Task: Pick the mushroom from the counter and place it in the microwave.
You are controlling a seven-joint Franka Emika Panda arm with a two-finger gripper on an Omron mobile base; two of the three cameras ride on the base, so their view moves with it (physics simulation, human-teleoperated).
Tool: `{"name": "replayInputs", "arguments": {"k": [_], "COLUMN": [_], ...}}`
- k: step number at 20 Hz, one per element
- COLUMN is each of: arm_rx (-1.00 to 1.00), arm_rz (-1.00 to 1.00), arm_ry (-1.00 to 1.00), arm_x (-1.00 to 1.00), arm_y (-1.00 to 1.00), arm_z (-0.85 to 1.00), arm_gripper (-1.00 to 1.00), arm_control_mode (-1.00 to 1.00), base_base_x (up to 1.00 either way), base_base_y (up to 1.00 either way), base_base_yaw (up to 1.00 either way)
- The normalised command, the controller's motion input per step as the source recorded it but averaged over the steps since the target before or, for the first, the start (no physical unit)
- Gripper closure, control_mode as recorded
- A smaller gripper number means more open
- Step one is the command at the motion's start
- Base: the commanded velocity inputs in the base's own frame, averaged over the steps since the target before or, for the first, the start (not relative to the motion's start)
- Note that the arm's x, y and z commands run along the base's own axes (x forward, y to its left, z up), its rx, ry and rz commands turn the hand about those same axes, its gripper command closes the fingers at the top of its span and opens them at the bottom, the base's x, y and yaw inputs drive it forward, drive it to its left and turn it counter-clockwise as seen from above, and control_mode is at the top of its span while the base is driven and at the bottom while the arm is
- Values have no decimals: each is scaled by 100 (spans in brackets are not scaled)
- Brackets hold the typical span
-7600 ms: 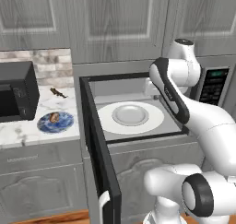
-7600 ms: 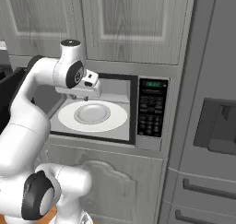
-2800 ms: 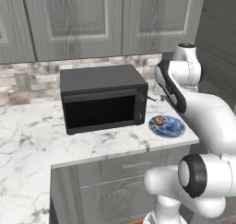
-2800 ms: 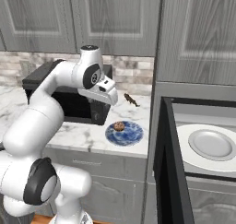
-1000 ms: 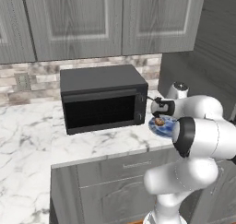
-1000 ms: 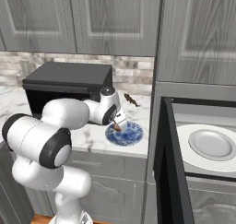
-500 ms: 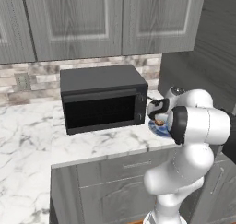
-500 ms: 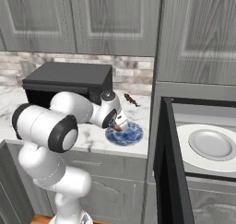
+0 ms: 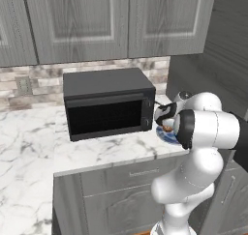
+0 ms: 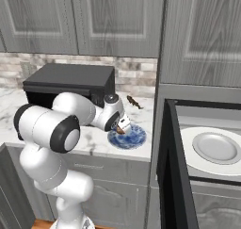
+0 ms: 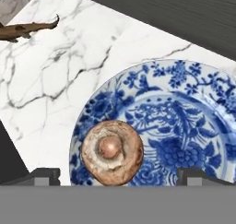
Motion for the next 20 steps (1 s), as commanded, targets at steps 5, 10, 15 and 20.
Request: {"name": "replayInputs", "arguments": {"k": [5, 10, 15, 20], "arm_rx": [0, 0, 0, 0], "arm_rz": [0, 0, 0, 0], "arm_ry": [13, 13, 7, 3], "arm_x": [6, 23, 18, 0], "arm_y": [0, 0, 0, 0], "arm_z": [0, -5, -21, -27], "arm_gripper": [-100, -100, -100, -100], "arm_control_mode": [-100, -100, -100, -100], "base_base_x": [0, 0, 0, 0], "base_base_y": [0, 0, 0, 0], "base_base_yaw": [0, 0, 0, 0]}}
